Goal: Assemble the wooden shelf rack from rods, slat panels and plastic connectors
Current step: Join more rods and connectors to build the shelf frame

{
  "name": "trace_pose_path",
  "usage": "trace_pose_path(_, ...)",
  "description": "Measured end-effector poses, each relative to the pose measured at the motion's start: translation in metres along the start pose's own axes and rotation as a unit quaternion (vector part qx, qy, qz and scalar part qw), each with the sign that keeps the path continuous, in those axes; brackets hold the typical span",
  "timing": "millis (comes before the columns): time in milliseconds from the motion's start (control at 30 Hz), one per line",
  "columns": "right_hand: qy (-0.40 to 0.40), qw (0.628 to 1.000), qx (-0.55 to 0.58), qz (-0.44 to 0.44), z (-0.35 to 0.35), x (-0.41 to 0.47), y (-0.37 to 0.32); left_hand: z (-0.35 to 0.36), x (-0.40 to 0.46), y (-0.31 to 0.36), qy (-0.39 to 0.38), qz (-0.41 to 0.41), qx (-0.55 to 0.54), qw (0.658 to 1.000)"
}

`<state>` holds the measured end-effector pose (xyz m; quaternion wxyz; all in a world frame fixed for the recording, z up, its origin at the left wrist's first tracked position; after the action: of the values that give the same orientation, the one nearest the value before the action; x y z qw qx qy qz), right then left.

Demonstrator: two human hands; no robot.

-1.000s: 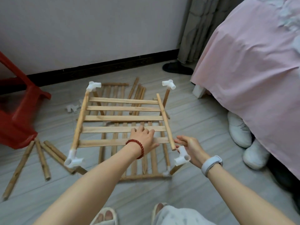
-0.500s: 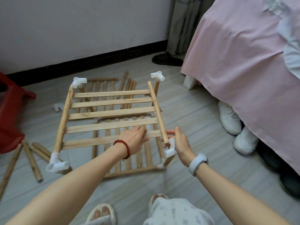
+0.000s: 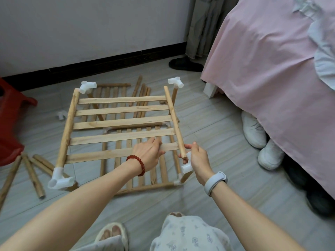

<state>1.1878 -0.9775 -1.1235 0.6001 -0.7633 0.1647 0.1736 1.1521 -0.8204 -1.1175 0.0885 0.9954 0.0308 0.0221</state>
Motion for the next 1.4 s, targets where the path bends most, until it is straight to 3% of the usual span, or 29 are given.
trace_pose_path(567,-0.145,0.986,-0.047,-0.074,0.002,0.001,0.0,-0.006,-0.009,-0.002,0.015,-0.008,-0.016,1.0)
trace_pose_path(1167,-0.1,0.993,0.037,-0.042,0.01,-0.007,0.002,-0.021,-0.006,0.005,0.056,-0.001,-0.045,0.997)
trace_pose_path(1400,-0.102,0.986,0.129,-0.037,0.007,-0.014,0.002,-0.022,-0.014,0.011,0.06,0.02,-0.049,0.997)
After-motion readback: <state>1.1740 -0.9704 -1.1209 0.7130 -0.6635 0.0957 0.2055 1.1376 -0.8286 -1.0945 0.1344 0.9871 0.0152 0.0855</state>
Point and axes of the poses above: each hand's wrist, its own x-axis towards the middle knuckle, its own z-axis out of the palm, y = z × x, the point moved 2 cm from there along x, towards the middle knuckle, and after that the axes turned 11 degrees about y, right-handed, at the moved point
